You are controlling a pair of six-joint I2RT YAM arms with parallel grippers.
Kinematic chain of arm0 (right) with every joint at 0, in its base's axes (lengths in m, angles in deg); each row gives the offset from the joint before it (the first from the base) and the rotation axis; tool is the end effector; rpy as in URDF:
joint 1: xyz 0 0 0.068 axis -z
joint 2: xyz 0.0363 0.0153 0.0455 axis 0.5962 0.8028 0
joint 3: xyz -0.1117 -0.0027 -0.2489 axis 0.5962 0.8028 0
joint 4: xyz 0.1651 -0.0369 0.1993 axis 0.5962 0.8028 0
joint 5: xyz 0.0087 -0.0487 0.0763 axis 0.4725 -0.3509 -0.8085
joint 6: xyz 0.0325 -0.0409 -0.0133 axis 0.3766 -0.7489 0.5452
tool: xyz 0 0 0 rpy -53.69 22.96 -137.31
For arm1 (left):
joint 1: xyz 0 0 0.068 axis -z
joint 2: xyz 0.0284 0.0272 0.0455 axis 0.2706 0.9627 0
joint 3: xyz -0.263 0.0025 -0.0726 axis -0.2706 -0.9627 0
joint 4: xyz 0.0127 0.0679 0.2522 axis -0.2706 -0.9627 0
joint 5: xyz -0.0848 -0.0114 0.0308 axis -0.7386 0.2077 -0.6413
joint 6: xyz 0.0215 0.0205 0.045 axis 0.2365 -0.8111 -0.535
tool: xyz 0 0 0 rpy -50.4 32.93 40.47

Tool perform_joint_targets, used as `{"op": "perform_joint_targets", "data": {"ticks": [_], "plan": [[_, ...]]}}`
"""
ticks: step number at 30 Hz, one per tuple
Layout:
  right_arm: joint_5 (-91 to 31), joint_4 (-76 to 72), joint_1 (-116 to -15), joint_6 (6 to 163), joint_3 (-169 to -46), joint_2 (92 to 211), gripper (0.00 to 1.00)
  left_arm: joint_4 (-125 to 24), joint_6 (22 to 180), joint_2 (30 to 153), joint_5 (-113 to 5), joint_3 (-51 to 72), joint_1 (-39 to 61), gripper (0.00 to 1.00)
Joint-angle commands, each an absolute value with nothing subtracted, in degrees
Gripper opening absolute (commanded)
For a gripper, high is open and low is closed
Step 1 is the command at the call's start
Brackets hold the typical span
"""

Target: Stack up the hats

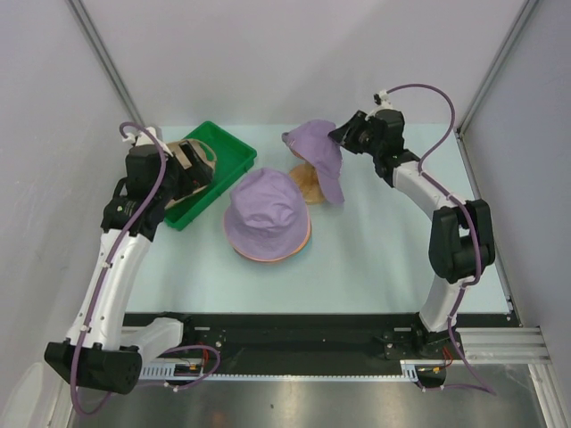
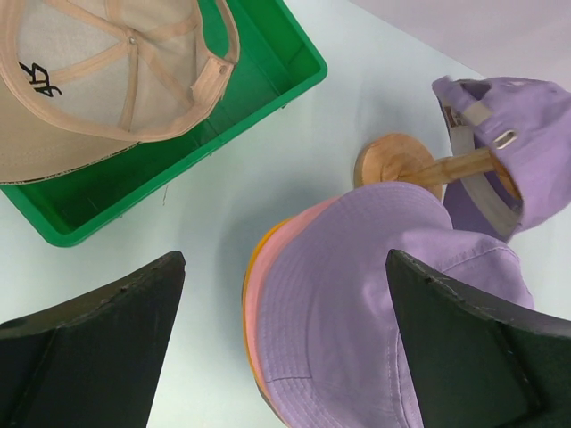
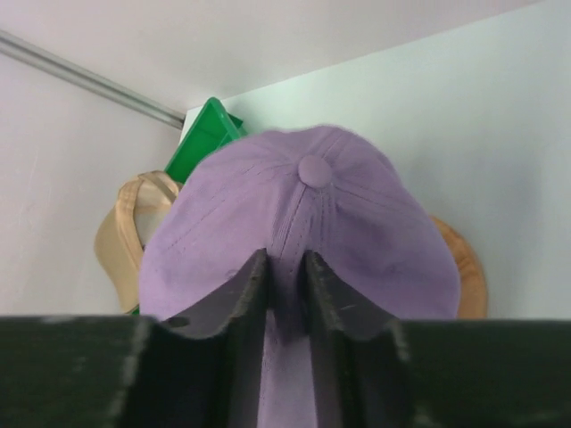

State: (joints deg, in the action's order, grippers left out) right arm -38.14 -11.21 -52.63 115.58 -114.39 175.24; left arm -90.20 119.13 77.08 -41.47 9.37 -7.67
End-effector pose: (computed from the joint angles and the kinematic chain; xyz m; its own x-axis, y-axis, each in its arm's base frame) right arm 0.4218 0.1314 0.3055 -0.4998 0.4718 -0.7263 -0.2734 0.7098 0.6492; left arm 0.2184 -0.0281 0.3946 -0.4404 -0.4368 -0.7844 -0.1667 0.8983 -0.4066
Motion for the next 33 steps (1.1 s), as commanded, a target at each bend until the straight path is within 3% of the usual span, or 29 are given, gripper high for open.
{"op": "perform_joint_targets", "data": {"ticks": [1,3,8,18,33], "plan": [[-40.32,-12.94,-52.77,115.40,-117.23,175.80,0.20,-88.91,117.56,77.83,-41.13,12.42,-8.49,1.00],[-40.94,-12.76,-52.69,115.13,-117.40,175.80,0.09,-88.74,117.56,78.01,-41.22,12.33,-8.67,1.00],[-41.82,-12.50,-52.77,113.82,-118.28,175.28,0.00,-88.56,118.00,78.27,-41.66,12.16,-9.11,1.00],[-42.70,-8.99,-55.84,105.39,-120.48,171.06,0.02,-88.39,118.70,77.39,-42.45,10.49,-9.55,1.00],[-33.39,-1.07,-61.47,94.04,-115.13,165.08,0.04,-88.47,119.14,75.64,-42.63,8.64,-9.64,1.00]]}}
